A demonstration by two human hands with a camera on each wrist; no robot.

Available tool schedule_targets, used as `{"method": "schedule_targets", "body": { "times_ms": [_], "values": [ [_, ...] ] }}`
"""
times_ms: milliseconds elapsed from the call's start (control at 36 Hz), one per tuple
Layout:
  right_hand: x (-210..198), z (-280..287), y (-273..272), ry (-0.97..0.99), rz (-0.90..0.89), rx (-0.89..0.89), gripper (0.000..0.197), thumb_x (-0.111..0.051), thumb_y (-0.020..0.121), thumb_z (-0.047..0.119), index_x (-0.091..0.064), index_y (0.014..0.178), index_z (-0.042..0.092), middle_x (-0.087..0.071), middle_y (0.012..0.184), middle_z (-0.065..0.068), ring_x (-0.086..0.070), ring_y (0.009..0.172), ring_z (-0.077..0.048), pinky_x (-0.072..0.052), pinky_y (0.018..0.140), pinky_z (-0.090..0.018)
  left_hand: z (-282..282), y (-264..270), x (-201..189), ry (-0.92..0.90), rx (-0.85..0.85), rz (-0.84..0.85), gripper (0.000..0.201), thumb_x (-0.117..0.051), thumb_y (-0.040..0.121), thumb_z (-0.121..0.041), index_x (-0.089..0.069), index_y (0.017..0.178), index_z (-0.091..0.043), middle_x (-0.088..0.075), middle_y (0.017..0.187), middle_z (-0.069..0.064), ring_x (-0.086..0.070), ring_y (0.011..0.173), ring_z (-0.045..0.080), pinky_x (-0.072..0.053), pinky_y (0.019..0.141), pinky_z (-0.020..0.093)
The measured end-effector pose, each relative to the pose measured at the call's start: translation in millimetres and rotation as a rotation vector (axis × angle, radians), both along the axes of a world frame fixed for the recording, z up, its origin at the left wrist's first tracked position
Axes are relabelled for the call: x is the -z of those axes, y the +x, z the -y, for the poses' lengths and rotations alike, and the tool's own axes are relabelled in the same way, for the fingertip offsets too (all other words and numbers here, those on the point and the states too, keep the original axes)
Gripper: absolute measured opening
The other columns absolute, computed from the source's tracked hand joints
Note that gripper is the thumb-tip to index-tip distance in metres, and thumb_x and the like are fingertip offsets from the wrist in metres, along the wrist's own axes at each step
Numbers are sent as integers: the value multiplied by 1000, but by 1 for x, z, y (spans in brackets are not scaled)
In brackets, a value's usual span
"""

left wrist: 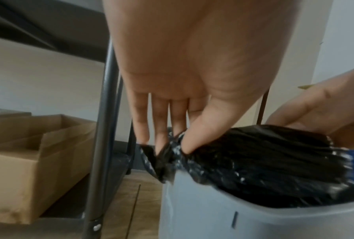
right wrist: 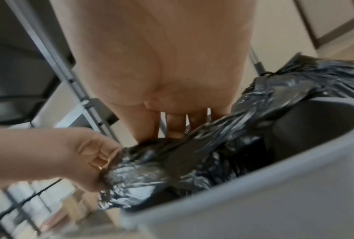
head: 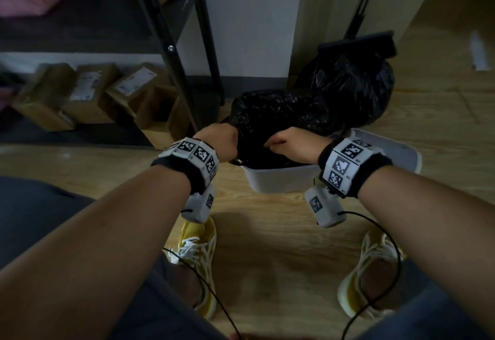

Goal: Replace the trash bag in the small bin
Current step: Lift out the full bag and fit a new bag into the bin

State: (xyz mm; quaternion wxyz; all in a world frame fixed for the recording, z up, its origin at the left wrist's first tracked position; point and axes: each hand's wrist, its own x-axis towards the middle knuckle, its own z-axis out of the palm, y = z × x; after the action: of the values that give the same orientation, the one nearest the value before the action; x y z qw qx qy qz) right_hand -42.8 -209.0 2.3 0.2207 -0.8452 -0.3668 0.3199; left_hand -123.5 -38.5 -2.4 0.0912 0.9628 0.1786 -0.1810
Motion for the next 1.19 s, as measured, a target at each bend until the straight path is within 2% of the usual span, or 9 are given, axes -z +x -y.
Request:
{"method": "schedule_targets", "body": {
  "times_ms": [83, 278, 444, 556, 722, 861, 1000, 1139, 1194],
  "values": [
    [-2, 0, -9, -32, -2, -15, 30, -49, 97, 20, -68, 120, 22, -64, 126, 5, -58, 115, -15, -42, 97, -24, -3, -8, 2, -8, -1, -59, 21, -45, 93, -11, -65, 95, -4, -66, 105, 16, -56, 80, 28, -43, 68, 33],
    [-6, 1, -21, -84, -19, -104, 41, -49, 91, 5, -68, 119, 27, -65, 125, 8, -58, 114, -13, -44, 102, -28, -1, -19, 8, 7, -52, -2, 26, -46, 93, -12, -64, 112, -10, -64, 116, 12, -62, 104, 31, -51, 87, 38],
    [2, 8, -24, -241, 14, -143, 37, -46, 97, 8, -67, 122, 24, -64, 124, 6, -56, 94, -13, -42, 74, -20, 2, -18, 24, -37, -17, -113, 32, -42, 98, -16, -66, 117, -8, -64, 121, 12, -51, 89, 18, -40, 77, 27],
    [9, 13, -22, -352, -6, -175, 31, -45, 99, 15, -68, 120, 15, -64, 125, 1, -58, 102, -18, -42, 78, -24, 4, -19, 28, -33, -2, -183, 34, -43, 97, -21, -64, 122, -10, -62, 126, 11, -59, 112, 26, -44, 86, 30],
    [9, 27, -3, -75, -248, 214, 25, -48, 91, 0, -72, 90, -8, -68, 80, -14, -61, 72, -28, -51, 68, -33, 5, -9, 9, 39, -60, 0, 28, -44, 95, -15, -67, 109, -7, -66, 114, 13, -63, 100, 31, -51, 80, 38],
    [11, 49, 25, 59, -29, 481, 33, -43, 91, 4, -73, 81, 11, -71, 85, -11, -65, 70, -25, -51, 56, -27, 17, -2, 1, -111, -54, 177, 30, -42, 93, -5, -67, 109, -12, -64, 118, 11, -60, 104, 30, -52, 86, 38],
    [18, 77, 51, 22, 199, 684, 25, -46, 93, 13, -70, 97, 5, -67, 103, -13, -62, 98, -32, -49, 80, -33, 36, 10, 6, -192, 18, 261, 32, -42, 93, -10, -66, 113, -16, -64, 122, 7, -60, 108, 25, -49, 86, 32],
    [34, 97, 63, -27, 113, 681, 43, -48, 97, 24, -49, 59, 4, -48, 56, -10, -48, 54, -24, -34, 53, -29, 57, 23, 15, -229, 104, 238, 31, -42, 97, -24, -65, 117, -21, -66, 120, 2, -62, 107, 21, -51, 87, 31],
    [42, 98, 65, -35, 54, 692, 42, -47, 98, 38, -49, 67, 10, -44, 56, -5, -45, 55, -23, -29, 48, -29, 64, 28, 17, -236, 146, 203, 31, -44, 98, -28, -65, 119, -21, -67, 120, 0, -62, 108, 19, -49, 87, 29]
  ]
}}
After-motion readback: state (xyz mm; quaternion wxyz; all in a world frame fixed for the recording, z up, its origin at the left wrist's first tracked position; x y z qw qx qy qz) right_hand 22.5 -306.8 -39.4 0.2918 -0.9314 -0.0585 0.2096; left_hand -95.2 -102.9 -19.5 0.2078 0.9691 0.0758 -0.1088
